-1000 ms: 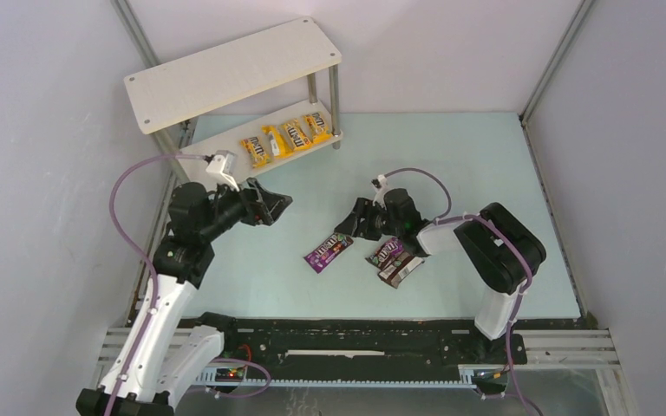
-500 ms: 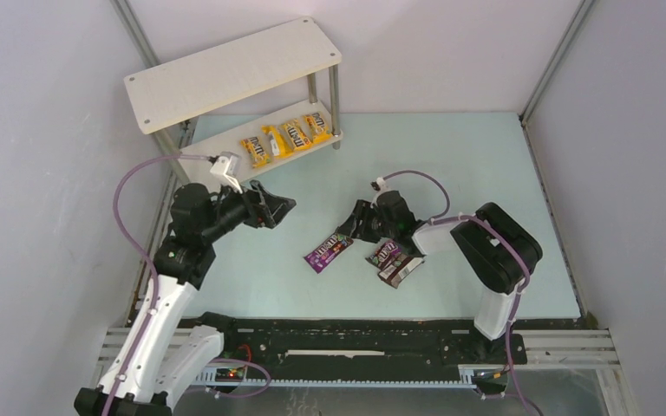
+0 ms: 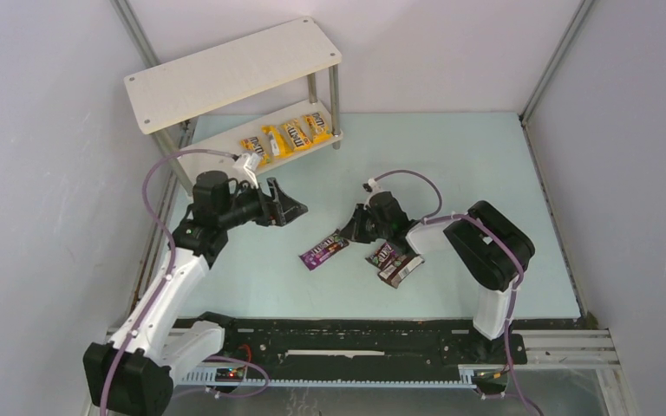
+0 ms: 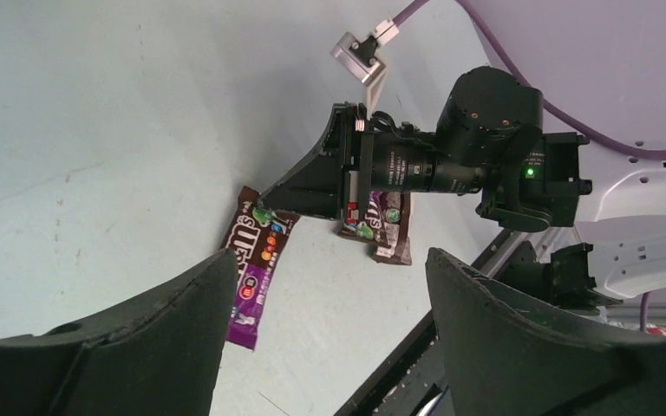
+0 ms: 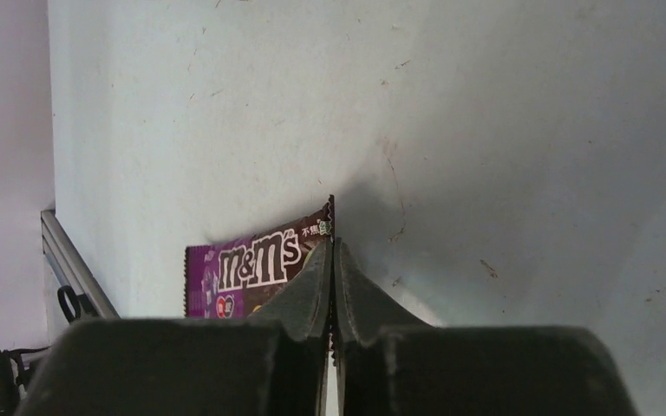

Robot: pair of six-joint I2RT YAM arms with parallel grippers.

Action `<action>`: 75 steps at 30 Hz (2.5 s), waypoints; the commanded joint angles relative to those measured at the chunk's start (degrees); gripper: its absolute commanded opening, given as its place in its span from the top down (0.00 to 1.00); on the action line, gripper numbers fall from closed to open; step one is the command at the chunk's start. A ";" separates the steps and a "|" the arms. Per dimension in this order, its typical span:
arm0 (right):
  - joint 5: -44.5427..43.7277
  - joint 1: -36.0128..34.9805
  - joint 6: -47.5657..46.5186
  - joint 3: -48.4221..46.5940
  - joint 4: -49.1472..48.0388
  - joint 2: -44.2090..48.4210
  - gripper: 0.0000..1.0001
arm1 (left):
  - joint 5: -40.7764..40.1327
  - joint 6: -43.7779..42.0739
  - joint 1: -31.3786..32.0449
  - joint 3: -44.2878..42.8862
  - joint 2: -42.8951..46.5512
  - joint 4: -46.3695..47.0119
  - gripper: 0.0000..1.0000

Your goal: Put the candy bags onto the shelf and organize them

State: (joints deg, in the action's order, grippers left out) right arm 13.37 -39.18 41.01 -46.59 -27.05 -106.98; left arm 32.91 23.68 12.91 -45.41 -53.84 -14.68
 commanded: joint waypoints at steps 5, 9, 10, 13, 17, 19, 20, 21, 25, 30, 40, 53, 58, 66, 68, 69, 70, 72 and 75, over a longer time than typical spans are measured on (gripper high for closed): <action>1.28 -1.25 -4.26 -1.49 -2.17 2.38 1.00 | 4.94 3.31 0.06 -0.08 -2.75 4.19 0.17; 1.64 -1.29 -6.83 -0.32 1.61 8.59 1.00 | 6.48 5.69 0.15 0.92 -4.31 6.44 0.20; 2.00 -1.48 -7.43 0.44 1.59 10.40 1.00 | 6.55 5.63 0.53 1.03 -4.23 6.58 0.21; 2.80 -2.34 -10.19 1.89 3.96 16.87 1.00 | 6.29 4.23 1.85 1.46 -2.55 6.76 0.21; 5.32 -3.08 -14.19 2.03 11.19 24.70 1.00 | 10.08 5.20 3.66 2.32 -1.72 11.04 0.17; 6.82 -3.14 -15.41 2.03 14.75 29.32 1.00 | 12.63 6.64 4.78 3.06 -1.59 14.16 0.16; 7.72 -3.18 -15.65 2.03 16.18 31.77 1.00 | 14.41 7.59 5.29 3.46 -1.68 16.84 0.17; 8.53 -3.23 -15.76 2.03 17.40 34.21 1.00 | 15.45 8.58 5.94 3.96 -1.74 18.79 0.17; 11.25 -3.94 -15.22 2.03 18.79 43.37 1.00 | 19.76 13.97 8.34 5.93 -1.88 28.68 0.18; 16.68 -4.07 -11.96 2.03 15.80 51.37 1.00 | 22.31 16.60 10.26 6.99 0.05 35.15 0.16; 22.20 -4.06 -6.03 -0.26 10.96 55.65 1.00 | 24.86 16.23 18.84 8.57 2.55 39.79 0.06; 28.11 -3.93 1.52 -0.30 5.86 55.24 1.00 | 25.46 16.29 19.89 8.15 2.37 39.57 0.17; 27.37 -2.64 2.02 -0.86 8.14 54.94 1.00 | 26.47 16.19 21.32 7.75 2.16 39.60 0.30; 29.20 0.70 4.50 -0.96 8.77 53.67 1.00 | 27.09 16.11 22.40 7.49 2.14 39.59 0.48; 28.57 1.41 4.83 -0.96 9.24 53.71 1.00 | 27.44 16.28 22.38 7.38 1.76 39.60 0.54; 28.42 1.89 4.98 -0.96 9.47 53.66 1.00 | 27.51 16.38 22.42 7.35 1.65 39.57 0.55; 28.43 2.32 5.22 -0.96 9.50 53.61 1.00 | 27.63 16.46 22.41 7.34 1.52 39.62 0.55; 29.18 3.05 6.29 -0.96 8.65 53.19 1.00 | 27.65 16.57 22.49 7.26 1.34 39.60 0.53; 30.57 3.46 7.12 -0.96 6.96 52.07 1.00 | 28.03 16.74 22.51 7.11 1.04 39.59 0.53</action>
State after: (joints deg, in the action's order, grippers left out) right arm 42.39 -36.58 45.98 -44.75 -16.60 -53.98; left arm 58.96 39.72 34.83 -37.45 -52.62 23.09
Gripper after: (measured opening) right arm 0.007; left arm 0.472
